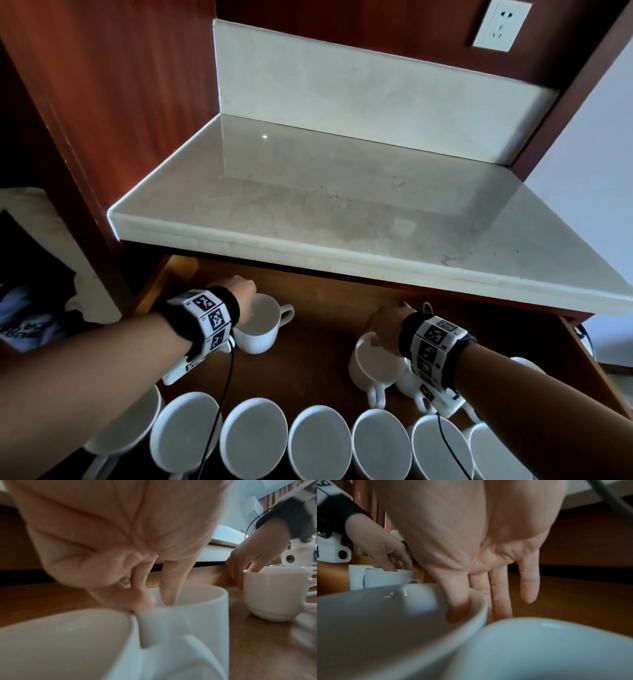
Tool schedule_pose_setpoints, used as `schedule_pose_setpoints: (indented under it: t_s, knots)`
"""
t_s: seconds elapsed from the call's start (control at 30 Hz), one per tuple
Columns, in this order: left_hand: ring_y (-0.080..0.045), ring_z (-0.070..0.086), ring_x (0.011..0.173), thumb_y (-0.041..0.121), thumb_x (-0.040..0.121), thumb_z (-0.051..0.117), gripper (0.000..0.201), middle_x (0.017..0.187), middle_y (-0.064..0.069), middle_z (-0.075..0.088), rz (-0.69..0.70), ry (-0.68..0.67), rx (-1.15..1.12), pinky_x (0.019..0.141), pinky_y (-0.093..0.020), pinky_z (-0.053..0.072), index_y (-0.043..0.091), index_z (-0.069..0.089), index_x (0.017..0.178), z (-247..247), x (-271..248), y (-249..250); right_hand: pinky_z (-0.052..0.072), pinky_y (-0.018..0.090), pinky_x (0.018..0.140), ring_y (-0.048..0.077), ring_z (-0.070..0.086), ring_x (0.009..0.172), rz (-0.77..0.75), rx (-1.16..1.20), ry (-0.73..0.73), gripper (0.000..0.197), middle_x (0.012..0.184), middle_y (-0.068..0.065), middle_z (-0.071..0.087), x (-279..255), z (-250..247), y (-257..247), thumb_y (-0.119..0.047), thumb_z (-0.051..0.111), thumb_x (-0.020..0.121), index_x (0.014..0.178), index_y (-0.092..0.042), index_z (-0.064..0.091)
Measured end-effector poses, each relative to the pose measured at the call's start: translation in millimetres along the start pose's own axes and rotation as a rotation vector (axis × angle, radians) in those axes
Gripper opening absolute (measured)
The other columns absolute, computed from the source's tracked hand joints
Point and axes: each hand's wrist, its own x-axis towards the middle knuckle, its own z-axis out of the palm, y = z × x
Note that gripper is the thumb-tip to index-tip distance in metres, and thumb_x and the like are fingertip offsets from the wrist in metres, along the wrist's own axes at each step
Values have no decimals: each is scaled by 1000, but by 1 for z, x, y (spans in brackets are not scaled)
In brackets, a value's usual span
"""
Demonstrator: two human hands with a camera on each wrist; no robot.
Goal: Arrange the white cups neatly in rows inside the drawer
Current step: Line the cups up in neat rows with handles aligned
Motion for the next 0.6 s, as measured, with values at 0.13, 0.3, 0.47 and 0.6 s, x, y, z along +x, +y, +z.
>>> schedule_pose_setpoints:
  t_s: [0.13,0.3,0.47,0.6]
  knots:
    - [-25,64,104,16,96,52,26,116,-10,64,6,-2,84,70,-27,43,8,61,119,3,5,1,38,41,100,22,45,132,-17,-2,-21,38,140,1,51,1,5,0,-36,43,98,132,-20,52]
    - [-28,63,106,14,96,49,22,115,-8,63,57,95,81,73,-32,46,16,59,116,1,-2,9,40,43,99,22,50,126,-17,79,27,36,134,-1,55,-11,5,5,-35,46,95,126,-20,55]
    - [-24,61,102,23,98,44,20,112,-2,61,248,262,169,77,-34,49,21,52,116,-14,-27,42,49,35,84,25,61,105,-150,541,475,34,116,3,64,-39,-37,-10,-44,47,93,113,-19,57]
    - [-21,60,101,30,99,42,21,108,1,63,402,471,108,78,-32,45,22,55,113,-26,-48,67,49,31,87,23,61,110,-215,419,431,37,121,2,64,-39,-59,-37,-41,52,90,121,-20,58]
